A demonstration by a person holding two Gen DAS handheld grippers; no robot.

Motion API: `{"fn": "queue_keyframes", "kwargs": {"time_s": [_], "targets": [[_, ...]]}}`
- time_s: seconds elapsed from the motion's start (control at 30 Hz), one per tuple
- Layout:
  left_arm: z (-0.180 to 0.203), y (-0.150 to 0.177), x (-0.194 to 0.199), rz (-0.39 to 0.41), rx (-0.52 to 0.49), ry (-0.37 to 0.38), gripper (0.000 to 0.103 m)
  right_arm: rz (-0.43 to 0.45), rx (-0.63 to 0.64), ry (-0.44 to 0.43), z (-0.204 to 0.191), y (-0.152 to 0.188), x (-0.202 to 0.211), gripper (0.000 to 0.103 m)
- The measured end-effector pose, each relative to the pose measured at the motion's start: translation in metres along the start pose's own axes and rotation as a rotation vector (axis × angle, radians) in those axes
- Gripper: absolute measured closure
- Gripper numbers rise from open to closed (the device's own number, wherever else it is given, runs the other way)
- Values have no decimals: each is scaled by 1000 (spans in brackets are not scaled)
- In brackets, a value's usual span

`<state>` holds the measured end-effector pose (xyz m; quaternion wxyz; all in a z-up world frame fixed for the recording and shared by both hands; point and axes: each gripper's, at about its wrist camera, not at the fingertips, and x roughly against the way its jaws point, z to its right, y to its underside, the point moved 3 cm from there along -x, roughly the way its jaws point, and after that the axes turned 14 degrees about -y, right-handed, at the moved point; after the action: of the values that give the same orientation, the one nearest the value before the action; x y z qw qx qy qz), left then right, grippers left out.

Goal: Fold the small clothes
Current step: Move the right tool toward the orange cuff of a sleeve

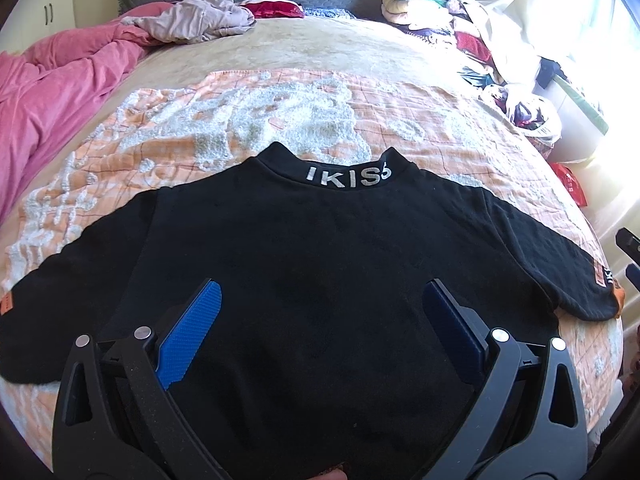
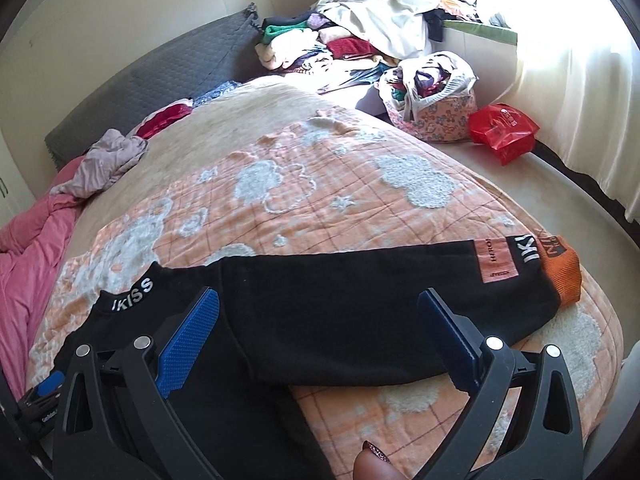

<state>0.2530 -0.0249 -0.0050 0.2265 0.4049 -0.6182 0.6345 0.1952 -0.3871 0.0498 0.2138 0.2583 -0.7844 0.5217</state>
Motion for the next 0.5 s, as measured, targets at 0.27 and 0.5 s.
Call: {"fn": "queue_keyframes", "kwargs": {"time_s": [0.27,0.5], "targets": [[34,2,-9,-16,-56,2,8,45,-121,64,47,-3,5,4],[57,3,-14,-25,-85,30,8,47,-253,136,90,0,1,4]]}}
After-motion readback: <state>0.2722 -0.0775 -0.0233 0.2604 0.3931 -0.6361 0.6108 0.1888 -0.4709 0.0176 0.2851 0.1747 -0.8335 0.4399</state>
